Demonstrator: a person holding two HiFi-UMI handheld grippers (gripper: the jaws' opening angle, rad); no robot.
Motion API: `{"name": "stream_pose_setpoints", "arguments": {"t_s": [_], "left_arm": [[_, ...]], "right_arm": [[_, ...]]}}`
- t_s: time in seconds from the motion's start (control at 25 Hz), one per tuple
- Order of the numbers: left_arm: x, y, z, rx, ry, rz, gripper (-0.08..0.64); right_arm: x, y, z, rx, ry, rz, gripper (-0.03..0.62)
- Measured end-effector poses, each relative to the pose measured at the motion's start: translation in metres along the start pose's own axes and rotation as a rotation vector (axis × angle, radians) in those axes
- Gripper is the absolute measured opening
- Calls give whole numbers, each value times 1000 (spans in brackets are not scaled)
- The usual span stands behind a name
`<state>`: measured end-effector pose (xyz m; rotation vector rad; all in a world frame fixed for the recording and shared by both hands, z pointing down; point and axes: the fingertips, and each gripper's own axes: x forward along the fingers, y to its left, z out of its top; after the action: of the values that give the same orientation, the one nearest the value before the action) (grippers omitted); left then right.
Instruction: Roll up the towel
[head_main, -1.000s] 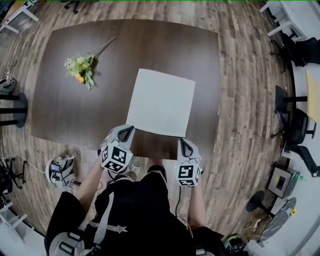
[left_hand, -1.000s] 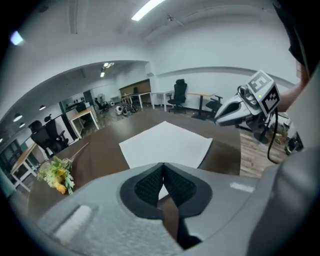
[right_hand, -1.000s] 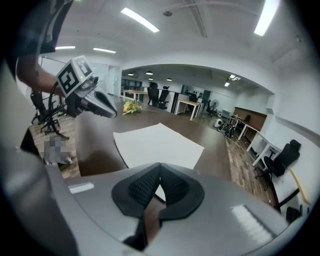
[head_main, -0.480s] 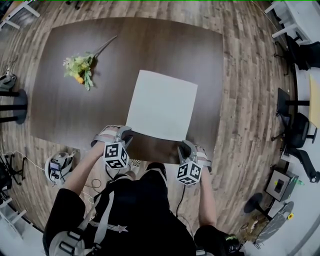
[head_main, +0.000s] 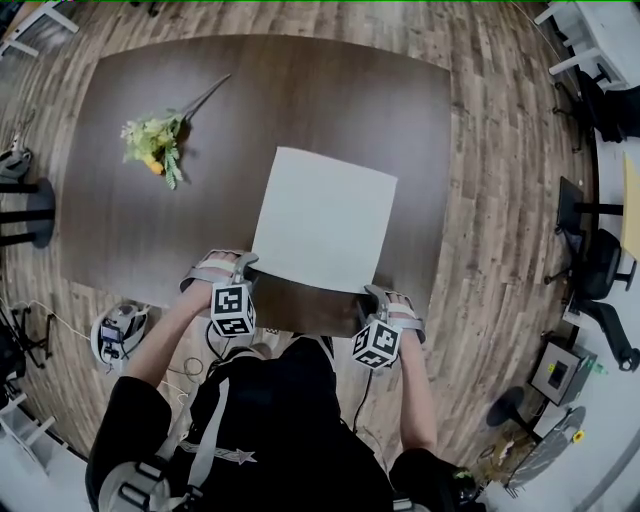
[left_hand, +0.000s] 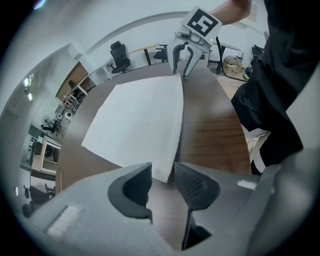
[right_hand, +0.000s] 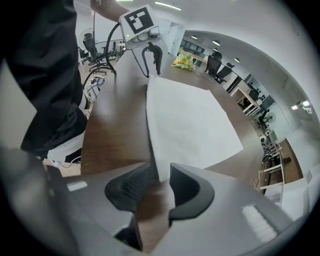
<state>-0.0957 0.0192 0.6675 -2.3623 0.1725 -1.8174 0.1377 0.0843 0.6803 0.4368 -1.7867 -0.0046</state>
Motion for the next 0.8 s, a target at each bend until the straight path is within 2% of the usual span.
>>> {"name": "stream_pose_setpoints", "arguments": {"t_s": [0.16,0.24,0.4,0.8], "left_arm": [[5,3,-2,9,23,-15,149],[6,1,-3,10,26,-25,135],[8,-2,-1,10,13,-31,57],[2,-15,-5,42,11,-19,34]], "right_arm": [[3,-1,-2,-4,5,17,110],[3,-3,-3,-15,7,16,54],[4,-2,-3,-26,11,17,44],[-2,7,0,-43,17,-11,29]]}}
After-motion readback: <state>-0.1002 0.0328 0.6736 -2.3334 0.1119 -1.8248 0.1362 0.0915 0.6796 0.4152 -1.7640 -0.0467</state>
